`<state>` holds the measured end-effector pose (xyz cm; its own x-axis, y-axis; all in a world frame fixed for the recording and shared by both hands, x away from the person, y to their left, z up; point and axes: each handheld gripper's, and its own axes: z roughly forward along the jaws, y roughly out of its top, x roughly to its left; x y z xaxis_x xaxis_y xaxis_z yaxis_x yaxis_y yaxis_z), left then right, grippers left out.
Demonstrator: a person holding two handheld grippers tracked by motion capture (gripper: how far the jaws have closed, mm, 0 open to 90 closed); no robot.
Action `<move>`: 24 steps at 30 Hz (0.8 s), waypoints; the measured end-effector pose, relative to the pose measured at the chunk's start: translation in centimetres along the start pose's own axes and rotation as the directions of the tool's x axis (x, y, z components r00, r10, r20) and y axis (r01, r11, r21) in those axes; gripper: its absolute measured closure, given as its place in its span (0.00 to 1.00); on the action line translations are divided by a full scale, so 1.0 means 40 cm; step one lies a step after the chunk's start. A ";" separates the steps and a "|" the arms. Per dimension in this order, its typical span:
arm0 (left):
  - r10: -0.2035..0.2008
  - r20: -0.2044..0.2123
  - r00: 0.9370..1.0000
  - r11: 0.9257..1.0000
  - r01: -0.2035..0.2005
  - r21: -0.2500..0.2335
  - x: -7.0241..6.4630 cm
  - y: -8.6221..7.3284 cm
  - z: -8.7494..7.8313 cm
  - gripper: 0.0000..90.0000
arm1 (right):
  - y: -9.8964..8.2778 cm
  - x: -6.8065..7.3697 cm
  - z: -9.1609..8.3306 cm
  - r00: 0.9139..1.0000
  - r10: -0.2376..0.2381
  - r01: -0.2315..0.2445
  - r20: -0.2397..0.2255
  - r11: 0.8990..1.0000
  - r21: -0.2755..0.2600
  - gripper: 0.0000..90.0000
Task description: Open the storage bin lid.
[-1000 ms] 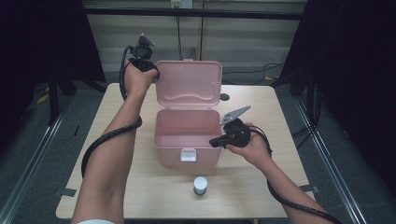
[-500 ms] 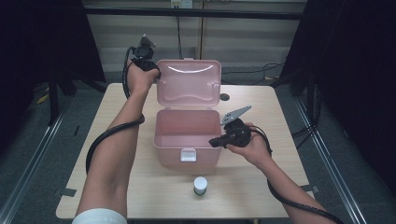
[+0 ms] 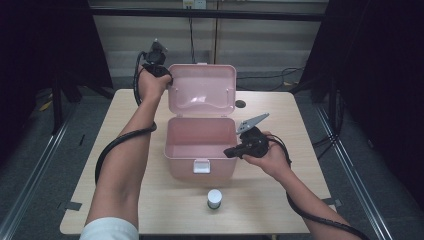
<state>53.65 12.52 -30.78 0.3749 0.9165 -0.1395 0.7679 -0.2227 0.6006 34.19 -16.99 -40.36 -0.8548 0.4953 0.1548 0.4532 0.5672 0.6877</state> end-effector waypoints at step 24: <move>-0.010 -0.010 1.000 1.000 0.010 0.026 0.015 0.002 0.065 0.94 | -0.005 -0.003 -0.001 1.000 0.001 -0.001 -0.016 1.000 -0.019 1.00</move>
<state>55.30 12.19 -32.85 0.3618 0.9220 -0.1378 0.7851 -0.2217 0.5784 34.21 -17.18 -40.49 -0.8584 0.4852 0.1667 0.4493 0.5542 0.7007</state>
